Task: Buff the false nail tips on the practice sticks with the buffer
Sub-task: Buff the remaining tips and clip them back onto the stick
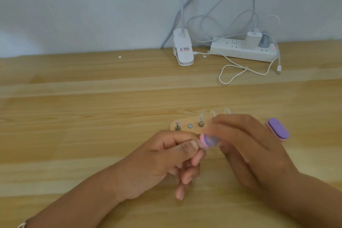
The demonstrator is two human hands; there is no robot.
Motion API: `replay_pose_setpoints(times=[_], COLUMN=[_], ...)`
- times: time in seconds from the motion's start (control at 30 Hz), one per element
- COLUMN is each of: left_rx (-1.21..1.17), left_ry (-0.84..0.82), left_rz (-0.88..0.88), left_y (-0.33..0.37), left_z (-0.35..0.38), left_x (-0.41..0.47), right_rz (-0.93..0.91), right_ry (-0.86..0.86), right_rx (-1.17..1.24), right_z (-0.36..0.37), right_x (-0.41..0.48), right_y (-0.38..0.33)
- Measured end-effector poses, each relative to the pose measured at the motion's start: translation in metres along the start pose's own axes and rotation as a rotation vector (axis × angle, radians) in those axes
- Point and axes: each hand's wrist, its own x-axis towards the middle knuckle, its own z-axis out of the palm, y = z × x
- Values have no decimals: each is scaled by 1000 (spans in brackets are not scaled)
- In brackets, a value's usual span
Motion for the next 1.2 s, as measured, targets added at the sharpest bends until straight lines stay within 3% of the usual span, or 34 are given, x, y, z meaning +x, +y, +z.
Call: replay_pose_setpoints(times=[0.07, 0.2, 0.33, 0.47, 0.6, 0.7, 0.77, 0.83, 0.9, 1.03, 1.1, 1.2], left_rx=[27, 63, 79, 99, 39, 23, 14, 12, 85, 372, 514, 681], left_ry=[0, 22, 42, 54, 61, 56, 67, 99, 199, 662, 783, 806], left_rz=[3, -9, 20, 42, 58, 52, 64, 93, 216, 594, 582, 449], left_y=[0, -3, -2, -4, -2, -4, -4, -3, -1, 13, 18, 15], left_z=[2, 1, 3, 3, 4, 4, 3, 3, 5, -5, -10, -5], left_x=[0, 1, 1, 1, 2, 2, 1, 0, -2, -3, 0, 10], right_rz=[23, -167, 1, -166, -12, -82, -162, -53, 141, 378, 391, 352], right_ry=[39, -16, 13, -15, 17, -5, -28, 5, 86, 226, 234, 204], right_rx=[40, -28, -22, -48, -43, 75, -16, -36, 35, 93, 131, 147], right_z=[0, 8, 2, 4, 0, -1, 2, 2, -1, -6, -5, -2], right_x=[2, -6, 1, -5, 2, 1, -2, -2, 3, 5, 4, 5], right_y=[0, -7, 3, -7, 2, -6, -9, 0, 8, 18, 18, 17])
